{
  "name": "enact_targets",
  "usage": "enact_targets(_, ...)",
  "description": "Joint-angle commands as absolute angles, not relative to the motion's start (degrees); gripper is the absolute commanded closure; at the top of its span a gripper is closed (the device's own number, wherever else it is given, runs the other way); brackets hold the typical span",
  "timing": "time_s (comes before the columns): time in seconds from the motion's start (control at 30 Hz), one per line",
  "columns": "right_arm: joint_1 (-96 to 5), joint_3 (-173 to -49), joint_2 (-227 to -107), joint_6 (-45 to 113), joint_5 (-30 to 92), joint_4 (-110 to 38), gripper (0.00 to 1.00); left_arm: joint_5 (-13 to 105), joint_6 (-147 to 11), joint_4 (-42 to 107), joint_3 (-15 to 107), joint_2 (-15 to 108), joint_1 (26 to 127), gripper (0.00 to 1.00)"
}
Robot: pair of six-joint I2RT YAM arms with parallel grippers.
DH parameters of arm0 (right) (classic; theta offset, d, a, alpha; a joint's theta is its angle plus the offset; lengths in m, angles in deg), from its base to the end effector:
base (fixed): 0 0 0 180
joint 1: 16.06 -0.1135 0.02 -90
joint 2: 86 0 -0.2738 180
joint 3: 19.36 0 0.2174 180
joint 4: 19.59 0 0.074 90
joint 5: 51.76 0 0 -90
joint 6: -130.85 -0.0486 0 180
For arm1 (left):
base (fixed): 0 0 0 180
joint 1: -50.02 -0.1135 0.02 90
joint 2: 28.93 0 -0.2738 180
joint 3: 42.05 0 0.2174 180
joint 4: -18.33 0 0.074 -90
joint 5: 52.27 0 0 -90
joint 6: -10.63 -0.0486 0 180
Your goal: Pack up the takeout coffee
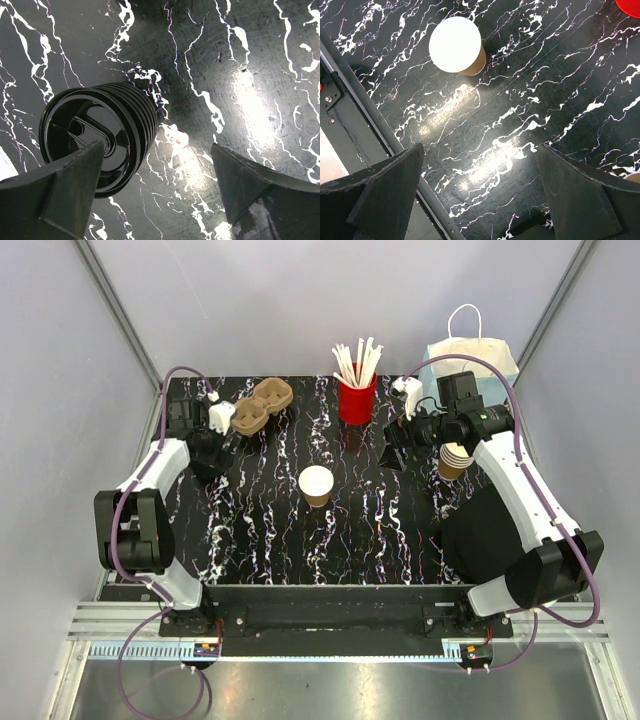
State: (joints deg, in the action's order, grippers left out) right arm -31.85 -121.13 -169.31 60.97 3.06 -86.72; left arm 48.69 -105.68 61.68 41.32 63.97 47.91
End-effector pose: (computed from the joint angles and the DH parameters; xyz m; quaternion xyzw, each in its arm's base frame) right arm 0.2516 0.1003 0.3689 -0.3764 0.8156 0.2698 0.3468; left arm 0.3218 0.0026 0.2539 0.2275 0.9163 -0.0100 0.3294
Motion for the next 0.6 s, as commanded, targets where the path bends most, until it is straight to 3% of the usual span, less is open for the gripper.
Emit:
enact_targets(0.0, -32.14, -121.42, -168.17, 60.71, 1.94, -85.09, 0.00, 47.40, -105.04, 59.05, 44.81, 64.58, 47.73, 0.13)
enact_targets(0.23, -32.14, -121.25, -168.96, 60.27, 1.68, -84.83, 0.00, 47.22, -105.12, 59.05, 45.86, 65.90, 47.65, 0.25)
enact_targets(0.57, -32.14, -120.63, -169.76, 59.92, 1.24, -84.56, 0.00, 46.26, -104.51, 58.70, 47.44, 68.01, 47.21, 0.35)
